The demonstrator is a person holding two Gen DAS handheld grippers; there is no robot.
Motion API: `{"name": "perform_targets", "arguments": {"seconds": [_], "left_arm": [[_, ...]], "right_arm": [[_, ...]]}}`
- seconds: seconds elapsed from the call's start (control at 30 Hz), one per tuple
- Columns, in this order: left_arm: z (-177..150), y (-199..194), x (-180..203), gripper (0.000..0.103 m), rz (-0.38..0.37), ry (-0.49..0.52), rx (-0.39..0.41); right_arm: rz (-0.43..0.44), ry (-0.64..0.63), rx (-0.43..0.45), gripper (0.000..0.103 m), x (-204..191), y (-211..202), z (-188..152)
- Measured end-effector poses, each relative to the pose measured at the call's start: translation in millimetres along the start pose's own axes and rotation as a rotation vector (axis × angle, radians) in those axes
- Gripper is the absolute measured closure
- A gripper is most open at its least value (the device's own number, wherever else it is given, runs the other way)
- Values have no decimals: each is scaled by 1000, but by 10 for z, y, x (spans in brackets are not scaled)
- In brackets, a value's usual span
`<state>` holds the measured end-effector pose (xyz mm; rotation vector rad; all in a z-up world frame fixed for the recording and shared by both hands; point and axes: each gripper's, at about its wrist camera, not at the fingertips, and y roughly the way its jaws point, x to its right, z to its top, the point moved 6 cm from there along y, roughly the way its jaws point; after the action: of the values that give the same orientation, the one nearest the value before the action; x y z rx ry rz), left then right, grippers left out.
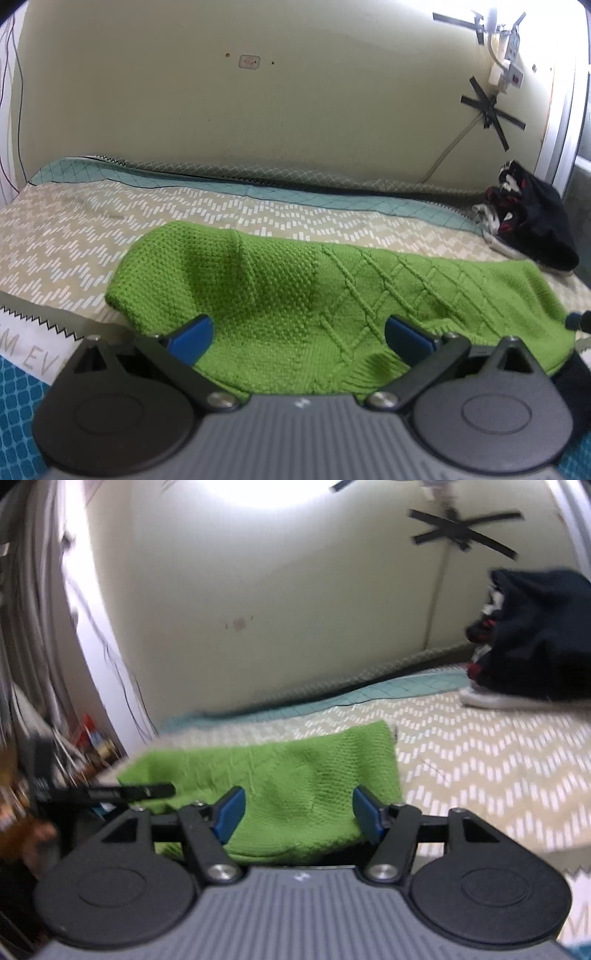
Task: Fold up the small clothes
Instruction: 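Grasp the sweater edge with the right tool and fold it toward the left tool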
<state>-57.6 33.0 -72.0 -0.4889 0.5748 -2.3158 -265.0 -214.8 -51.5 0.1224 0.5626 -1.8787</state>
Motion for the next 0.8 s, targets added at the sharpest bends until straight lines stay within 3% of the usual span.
{"name": "perform_targets", "arguments": {"seconds": [0.13,0.27,0.37,0.47,0.63,0.8], "left_arm": [[11,-129,39,1,-81,9,56],[2,-176,126,2,-145,43,69],[-20,-118,177,4,-153,70,29],[-52,48,203,3,-122,89,-66],[-97,103,304,0,-70,164,-83],[-96,109,277,0,-99,129,-78]], "right_arm": [[30,169,-53,39,238,-137,-8],[64,305,-172,39,384,-123,-112],[74,295,-181,38,316,-95,-134],[103,302,-192,37,221,-9,-141],[115,301,-175,34,217,51,-138],[118,299,-170,33,236,45,-134]]}}
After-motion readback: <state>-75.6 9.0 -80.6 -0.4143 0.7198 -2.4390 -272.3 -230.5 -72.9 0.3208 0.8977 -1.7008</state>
